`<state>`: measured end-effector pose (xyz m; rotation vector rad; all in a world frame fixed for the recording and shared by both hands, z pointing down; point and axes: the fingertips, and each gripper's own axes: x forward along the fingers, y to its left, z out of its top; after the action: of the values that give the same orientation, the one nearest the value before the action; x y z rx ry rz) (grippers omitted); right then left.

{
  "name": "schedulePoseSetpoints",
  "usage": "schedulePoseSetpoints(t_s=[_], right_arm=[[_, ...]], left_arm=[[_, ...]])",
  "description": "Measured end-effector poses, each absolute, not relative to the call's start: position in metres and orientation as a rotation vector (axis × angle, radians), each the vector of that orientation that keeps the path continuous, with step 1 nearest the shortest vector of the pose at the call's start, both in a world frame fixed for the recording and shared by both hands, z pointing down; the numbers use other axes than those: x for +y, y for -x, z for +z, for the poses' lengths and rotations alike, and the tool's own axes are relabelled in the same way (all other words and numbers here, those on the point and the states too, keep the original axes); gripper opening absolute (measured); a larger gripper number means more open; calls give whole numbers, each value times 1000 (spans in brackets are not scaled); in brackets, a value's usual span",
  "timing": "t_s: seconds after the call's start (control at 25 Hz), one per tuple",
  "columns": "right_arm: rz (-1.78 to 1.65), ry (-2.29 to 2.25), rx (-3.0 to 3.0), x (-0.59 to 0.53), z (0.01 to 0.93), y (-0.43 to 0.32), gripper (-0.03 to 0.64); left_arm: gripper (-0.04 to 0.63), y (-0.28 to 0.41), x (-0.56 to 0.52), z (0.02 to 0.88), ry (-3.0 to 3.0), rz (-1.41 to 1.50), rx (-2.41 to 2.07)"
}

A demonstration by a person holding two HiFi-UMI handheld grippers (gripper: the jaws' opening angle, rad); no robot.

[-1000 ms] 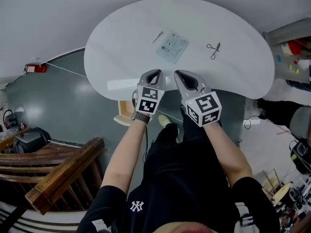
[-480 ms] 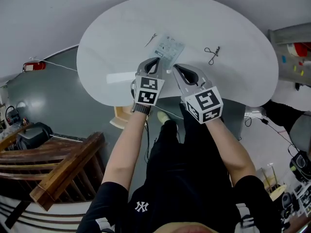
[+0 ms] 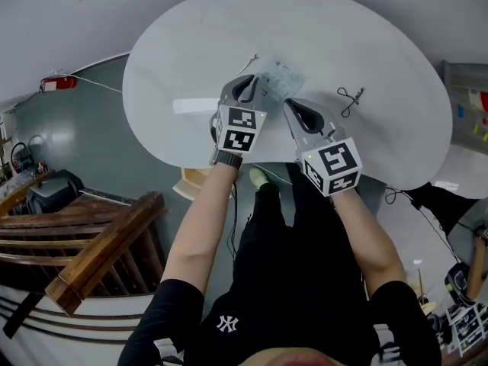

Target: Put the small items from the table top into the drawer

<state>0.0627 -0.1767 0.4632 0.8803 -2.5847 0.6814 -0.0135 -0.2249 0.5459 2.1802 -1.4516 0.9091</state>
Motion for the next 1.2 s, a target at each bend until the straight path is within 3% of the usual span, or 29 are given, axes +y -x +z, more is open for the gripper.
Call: schedulePoseSetpoints(t_s=[1.0,1.2], right_arm=[[761,-876,-2525,-208,497,-65,21],[757,-899,-2515,-205,497,-67,21]], left_arm=[[48,40,-271,600,-2110,1052,-1422],[15,37,-268,601,-2124,1052,-1418]])
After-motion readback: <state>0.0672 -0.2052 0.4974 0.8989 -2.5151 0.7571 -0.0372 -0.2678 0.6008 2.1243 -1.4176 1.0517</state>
